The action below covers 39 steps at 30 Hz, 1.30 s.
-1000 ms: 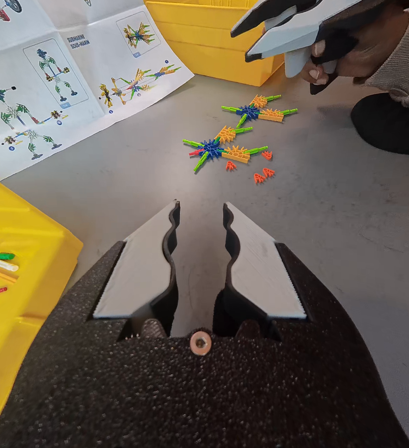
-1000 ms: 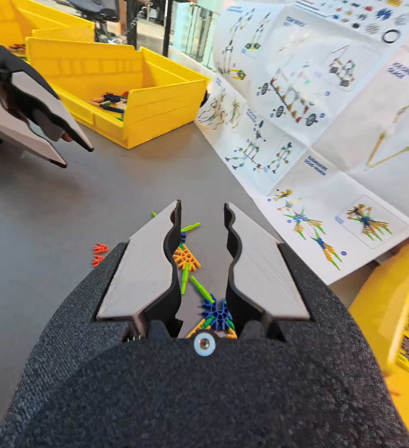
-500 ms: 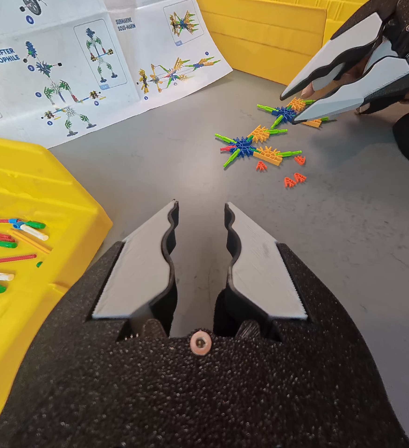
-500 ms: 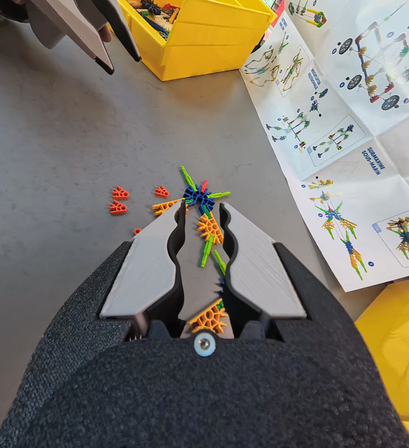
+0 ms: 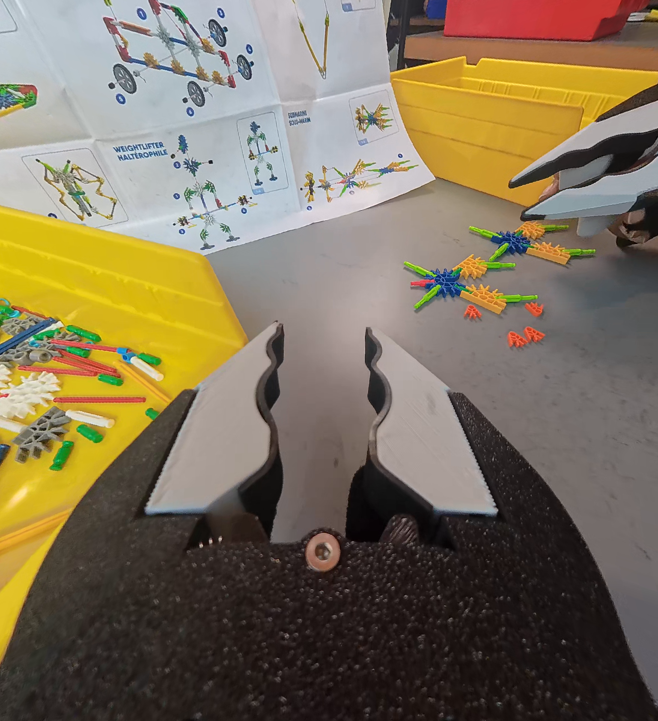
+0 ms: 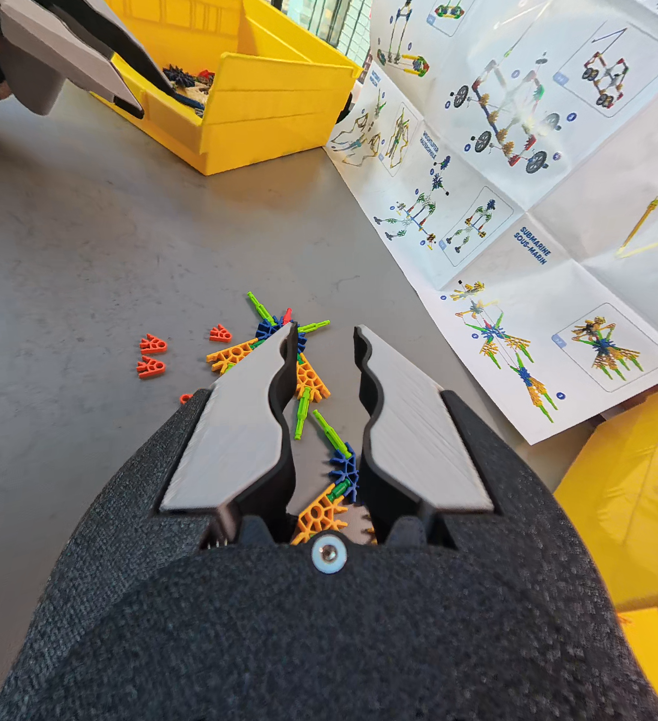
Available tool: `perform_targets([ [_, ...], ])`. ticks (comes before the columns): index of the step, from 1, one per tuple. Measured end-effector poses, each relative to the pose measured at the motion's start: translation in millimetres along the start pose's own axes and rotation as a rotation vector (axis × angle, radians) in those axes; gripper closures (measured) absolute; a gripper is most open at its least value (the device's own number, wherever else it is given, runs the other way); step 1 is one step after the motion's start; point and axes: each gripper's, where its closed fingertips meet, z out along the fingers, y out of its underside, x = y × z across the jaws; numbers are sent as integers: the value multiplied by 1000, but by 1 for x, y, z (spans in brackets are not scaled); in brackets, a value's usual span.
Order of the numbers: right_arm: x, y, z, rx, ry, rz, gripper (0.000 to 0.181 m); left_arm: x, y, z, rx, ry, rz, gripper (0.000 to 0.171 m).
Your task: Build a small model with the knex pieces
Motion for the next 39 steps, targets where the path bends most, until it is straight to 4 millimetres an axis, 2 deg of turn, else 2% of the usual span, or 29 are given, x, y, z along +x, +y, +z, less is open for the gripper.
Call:
perform_targets([
  [14, 35, 2, -2, 2, 169, 113, 129, -11, -7, -7, 39, -47, -44, 127],
  [19, 44, 2, -6, 16, 210, 148, 128, -14, -6, -8, 29, -57, -66, 126],
  [39, 52, 5, -7, 21, 203, 230, 128, -14, 4, -3, -5, -35, -115, 123],
])
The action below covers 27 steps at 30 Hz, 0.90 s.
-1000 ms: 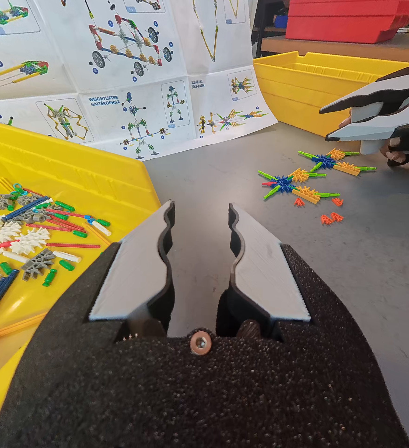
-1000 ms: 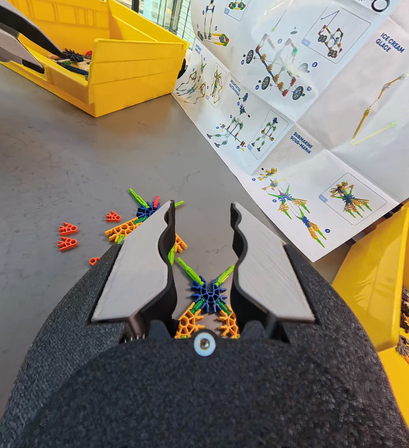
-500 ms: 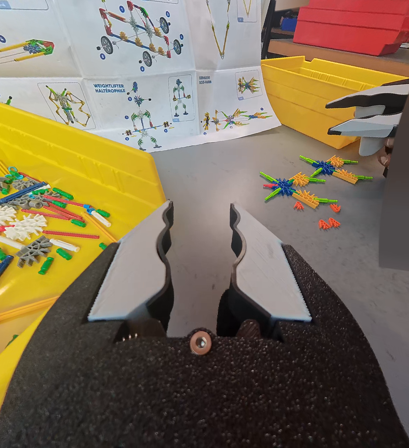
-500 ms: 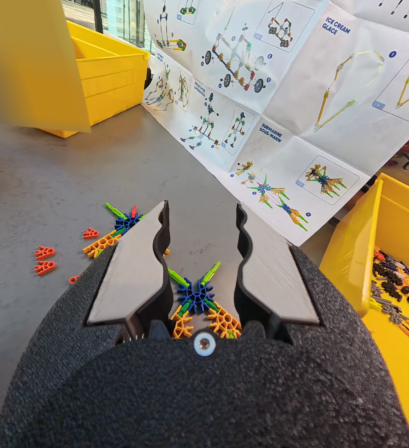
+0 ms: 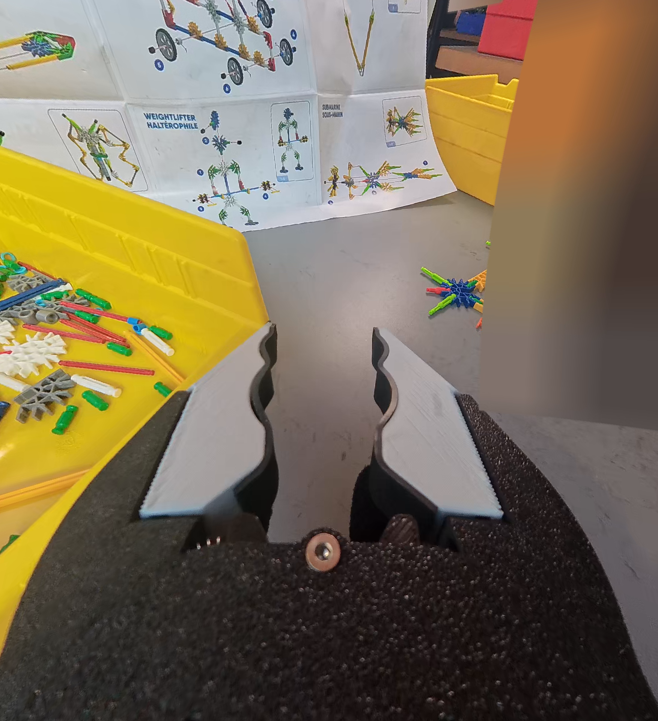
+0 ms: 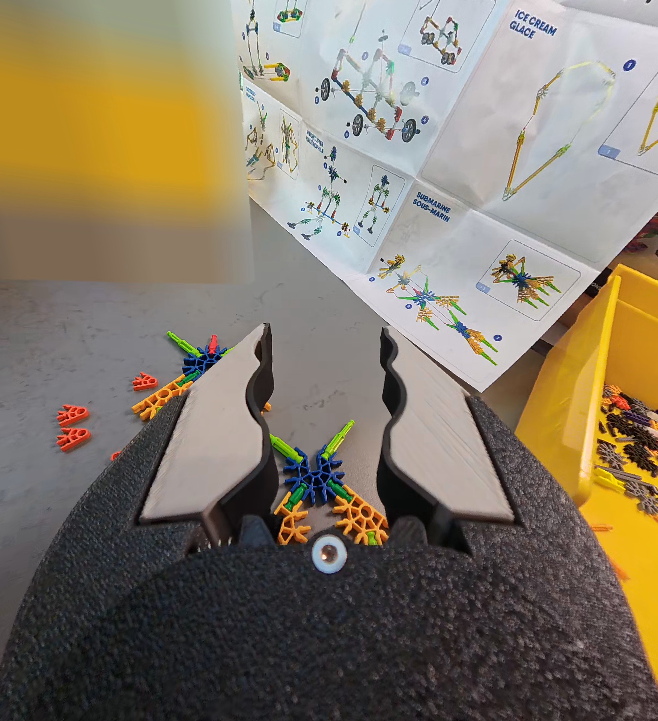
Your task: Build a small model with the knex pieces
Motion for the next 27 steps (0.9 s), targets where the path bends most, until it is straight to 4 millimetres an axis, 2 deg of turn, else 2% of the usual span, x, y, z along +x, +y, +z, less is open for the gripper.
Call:
perform_targets([
  [27, -4, 0, 0, -2, -33, 4, 134, 1, 2, 1, -12, 6, 6, 123],
])
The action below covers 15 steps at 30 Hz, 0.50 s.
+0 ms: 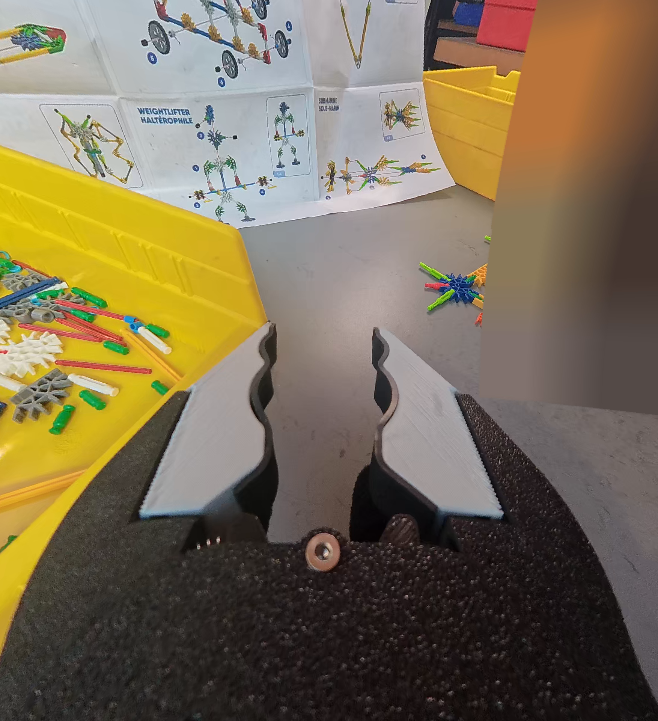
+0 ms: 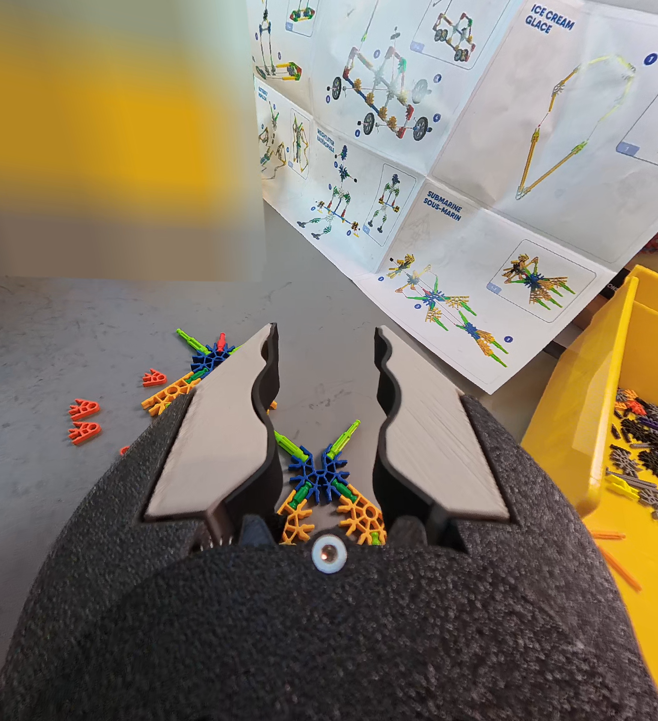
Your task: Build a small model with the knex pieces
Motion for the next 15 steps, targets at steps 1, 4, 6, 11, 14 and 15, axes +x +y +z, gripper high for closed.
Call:
perform_targets([
  [1, -1, 0, 0, -1, -1, -5, 134, -1, 1, 1, -5, -3, 9, 123],
  [4, -1, 0, 0, -1, 2, -10, 134, -5, 5, 2, -22, -17, 17, 122],
  [6, 2, -1, -1, 5, 8, 6, 134, -5, 4, 2, -17, -17, 15, 122],
  [11, 14, -5, -8, 46, 10, 93, 137, -5, 3, 1, -15, -20, 27, 122],
  [14, 9, -18, -17, 127, -74, 113, 147, -1, 1, 0, -12, -16, 50, 122],
  [15, 7, -24, -20, 159, -89, 111, 148, 1, 0, 0, -9, -15, 62, 122],
])
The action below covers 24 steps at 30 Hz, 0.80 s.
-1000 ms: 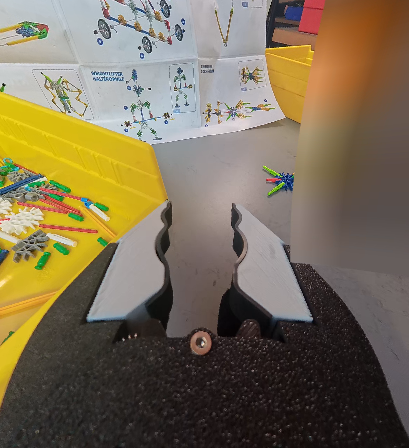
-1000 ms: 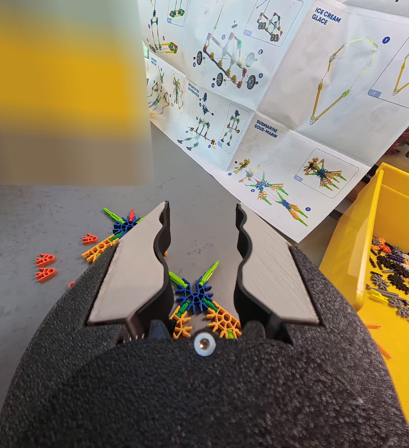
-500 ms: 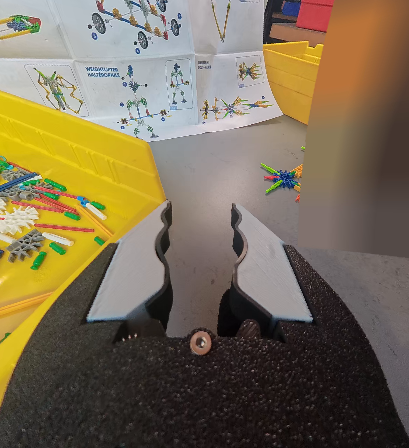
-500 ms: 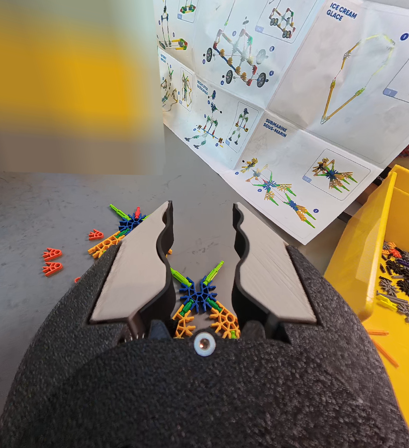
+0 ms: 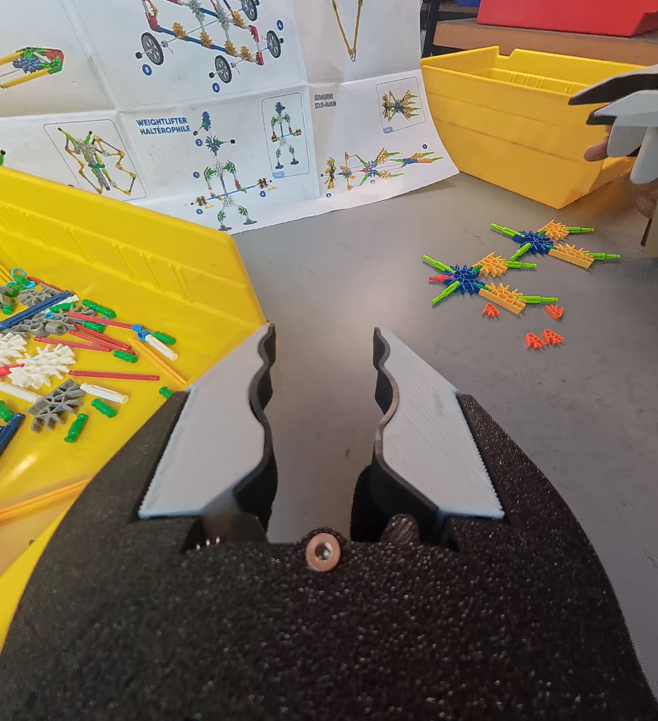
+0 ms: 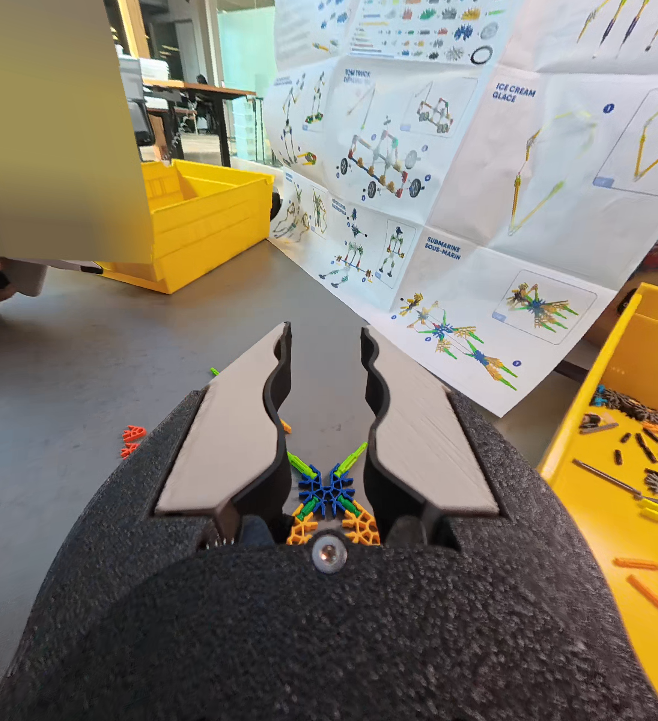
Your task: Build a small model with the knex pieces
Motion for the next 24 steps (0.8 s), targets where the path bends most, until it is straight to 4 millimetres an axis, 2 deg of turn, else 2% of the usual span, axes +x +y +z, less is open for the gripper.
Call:
perform_targets([
  [3, 1, -19, -9, 87, 11, -35, 148, 4, -2, 0, 6, -4, 39, 122],
  [6, 20, -45, -27, 199, 134, -92, 148, 4, -3, 1, 9, -21, 64, 122],
  [8, 52, -68, -50, 260, 282, -100, 148, 1, -4, 0, 14, -30, 58, 122],
  [10, 92, -85, -75, 267, 426, -66, 152, 1, -6, -2, 29, -22, 36, 122],
  [12, 129, -87, -86, 177, 501, -43, 153, 4, -9, -3, 44, -4, 12, 123],
  [15, 178, -66, -79, -68, 551, -32, 152, 12, -6, 0, 35, 27, 4, 123],
  [19, 220, -6, -51, -483, 475, 26, 152, 16, -1, 3, 8, 24, 59, 123],
  [20, 226, 11, -47, -590, 439, 19, 157, 17, 0, 3, 5, 22, 71, 124],
  [22, 224, 45, -43, -808, 320, 3, 161, 15, 1, 2, -3, 14, 82, 125],
  [24, 207, 71, -47, -982, 173, 49, 161, 14, 2, 2, -8, 6, 83, 126],
])
